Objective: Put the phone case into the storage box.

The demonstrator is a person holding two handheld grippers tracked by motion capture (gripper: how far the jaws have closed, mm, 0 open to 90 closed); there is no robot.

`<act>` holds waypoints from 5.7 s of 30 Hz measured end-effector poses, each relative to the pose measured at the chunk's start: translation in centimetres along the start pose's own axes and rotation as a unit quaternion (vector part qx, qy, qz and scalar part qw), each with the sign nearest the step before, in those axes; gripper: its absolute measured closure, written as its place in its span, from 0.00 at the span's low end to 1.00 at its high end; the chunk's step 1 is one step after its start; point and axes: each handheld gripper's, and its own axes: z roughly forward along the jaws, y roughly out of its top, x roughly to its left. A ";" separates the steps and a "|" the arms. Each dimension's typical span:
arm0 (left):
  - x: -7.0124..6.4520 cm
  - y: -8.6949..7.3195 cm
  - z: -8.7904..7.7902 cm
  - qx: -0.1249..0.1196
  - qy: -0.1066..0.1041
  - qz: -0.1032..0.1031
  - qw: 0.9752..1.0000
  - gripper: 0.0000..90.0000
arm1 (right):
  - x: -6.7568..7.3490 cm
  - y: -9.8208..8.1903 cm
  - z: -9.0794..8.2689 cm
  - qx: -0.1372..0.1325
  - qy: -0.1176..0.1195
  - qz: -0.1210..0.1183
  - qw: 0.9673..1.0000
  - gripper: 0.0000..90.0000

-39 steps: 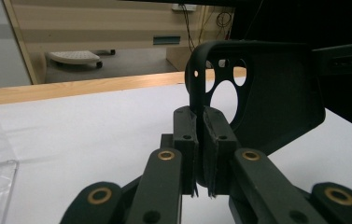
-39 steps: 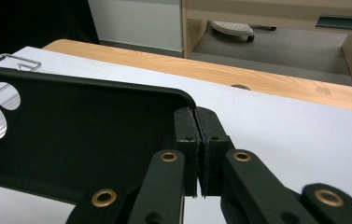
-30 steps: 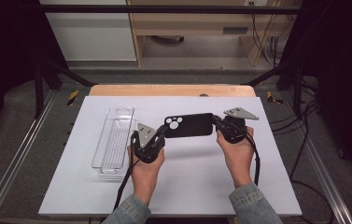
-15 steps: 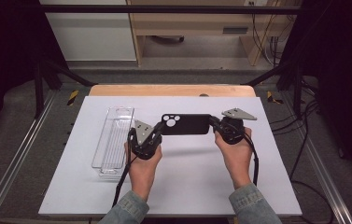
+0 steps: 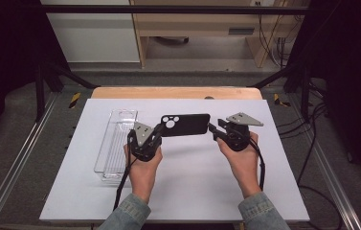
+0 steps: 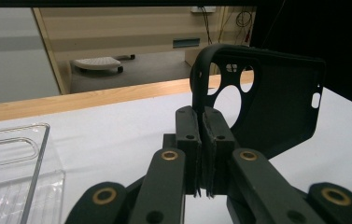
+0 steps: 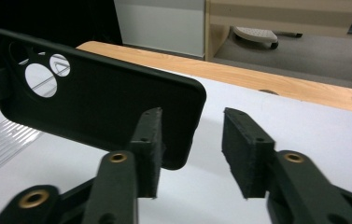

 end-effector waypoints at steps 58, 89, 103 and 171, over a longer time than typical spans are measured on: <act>10.0 7.5 -4.4 0.039 -0.005 0.139 0.990 0.96 | -4.2 -9.2 -4.9 -0.126 -0.059 -0.069 0.988 0.14; 12.1 9.5 -6.5 0.054 0.000 0.162 0.985 0.96 | -4.5 -9.5 -5.9 -0.156 -0.055 -0.091 0.982 0.09; 12.8 10.2 -7.1 0.054 0.003 0.166 0.985 0.96 | -4.5 -9.5 -6.0 -0.159 -0.051 -0.091 0.982 0.07; 19.8 11.0 -11.8 0.091 0.041 0.188 0.977 0.95 | -4.2 -9.5 -6.7 -0.161 -0.013 -0.094 0.982 0.05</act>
